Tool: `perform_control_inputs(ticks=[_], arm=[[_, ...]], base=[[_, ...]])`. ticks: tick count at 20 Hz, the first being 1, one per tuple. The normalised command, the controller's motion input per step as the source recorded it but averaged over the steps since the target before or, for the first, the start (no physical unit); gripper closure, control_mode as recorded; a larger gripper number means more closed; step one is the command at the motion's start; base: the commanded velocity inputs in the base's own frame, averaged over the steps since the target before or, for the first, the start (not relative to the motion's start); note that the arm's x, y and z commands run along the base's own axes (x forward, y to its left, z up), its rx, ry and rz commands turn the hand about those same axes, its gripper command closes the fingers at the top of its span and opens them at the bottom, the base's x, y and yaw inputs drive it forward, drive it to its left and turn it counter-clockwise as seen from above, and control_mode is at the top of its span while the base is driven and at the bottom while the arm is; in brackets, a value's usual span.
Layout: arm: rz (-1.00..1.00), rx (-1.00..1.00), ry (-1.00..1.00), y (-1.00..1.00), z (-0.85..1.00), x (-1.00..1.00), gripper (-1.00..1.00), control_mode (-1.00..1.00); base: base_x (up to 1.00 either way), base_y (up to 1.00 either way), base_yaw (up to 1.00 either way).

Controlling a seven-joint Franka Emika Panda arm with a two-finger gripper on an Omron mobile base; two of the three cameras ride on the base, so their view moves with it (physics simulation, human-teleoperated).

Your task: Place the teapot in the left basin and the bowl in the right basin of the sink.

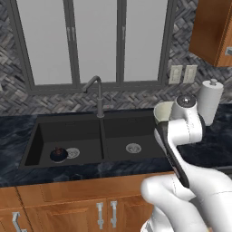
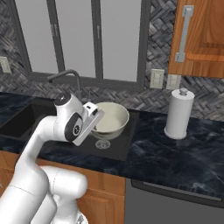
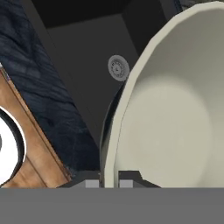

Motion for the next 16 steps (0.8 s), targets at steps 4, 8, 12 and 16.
perform_control_inputs(ticks=[4, 8, 12, 16], arm=[[0.00, 0.06, 0.04, 0.26, 0.00, 0.28, 1.00, -1.00], [0.00, 0.08, 0.01, 0.27, 0.00, 0.25, 1.00, -1.00], [0.00, 0.08, 0.00, 0.21, -0.01, 0.32, 1.00, -1.00], [-0.04, 0.08, 0.02, 0.20, -0.07, 0.28, 1.00, -1.00]], base=[[0.00, 0.00, 0.00], [0.00, 0.00, 0.00], [0.00, 0.00, 0.00], [0.00, 0.00, 0.00]])
